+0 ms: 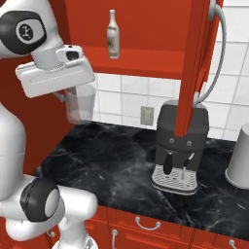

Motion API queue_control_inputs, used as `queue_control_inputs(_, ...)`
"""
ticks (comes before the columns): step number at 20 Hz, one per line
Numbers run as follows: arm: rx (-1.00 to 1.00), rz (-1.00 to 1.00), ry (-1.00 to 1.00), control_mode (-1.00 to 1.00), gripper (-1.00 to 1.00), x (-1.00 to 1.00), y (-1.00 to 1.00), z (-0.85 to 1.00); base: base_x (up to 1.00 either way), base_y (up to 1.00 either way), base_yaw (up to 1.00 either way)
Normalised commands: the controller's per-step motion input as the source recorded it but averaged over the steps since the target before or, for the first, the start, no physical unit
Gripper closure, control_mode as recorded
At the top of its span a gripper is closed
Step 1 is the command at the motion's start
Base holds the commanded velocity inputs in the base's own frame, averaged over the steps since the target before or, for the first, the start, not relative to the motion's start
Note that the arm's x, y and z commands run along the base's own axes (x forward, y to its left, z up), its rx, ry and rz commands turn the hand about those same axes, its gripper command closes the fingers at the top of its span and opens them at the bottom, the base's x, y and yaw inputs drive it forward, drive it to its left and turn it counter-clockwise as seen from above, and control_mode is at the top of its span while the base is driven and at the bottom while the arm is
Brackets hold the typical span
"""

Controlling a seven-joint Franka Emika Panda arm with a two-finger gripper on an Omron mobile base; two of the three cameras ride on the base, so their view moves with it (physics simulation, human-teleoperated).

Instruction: There is a bowl on the dining counter. Grab a lemon wedge from the fridge and place it in the bowl. Then get the liquor bottle and glass cup from the cabinet and place them next to the bowl.

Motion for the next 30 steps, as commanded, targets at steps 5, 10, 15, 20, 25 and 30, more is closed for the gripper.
queue_control_inputs(5,0.00,0.00,0.00,1.00,1.00,-0.09,0.00,-0.11,-0.54,0.00,0.00)
queue_control_inputs(10,0.00,0.00,0.00,1.00,1.00,0.00,0.00,0.00,-1.00,0.09,0.19)
queue_control_inputs(15,0.00,0.00,0.00,1.00,1.00,0.00,0.00,0.00,-0.93,0.41,0.74)
queue_control_inputs(20,0.00,0.00,0.00,1.00,1.00,0.00,0.00,0.00,-0.36,0.64,0.87)
queue_control_inputs(25,0.00,0.00,0.00,1.00,1.00,0.00,0.00,0.00,-0.03,0.67,0.89)
queue_control_inputs(30,0.00,0.00,0.00,1.00,1.00,0.00,0.00,0.00,0.12,0.58,0.84)
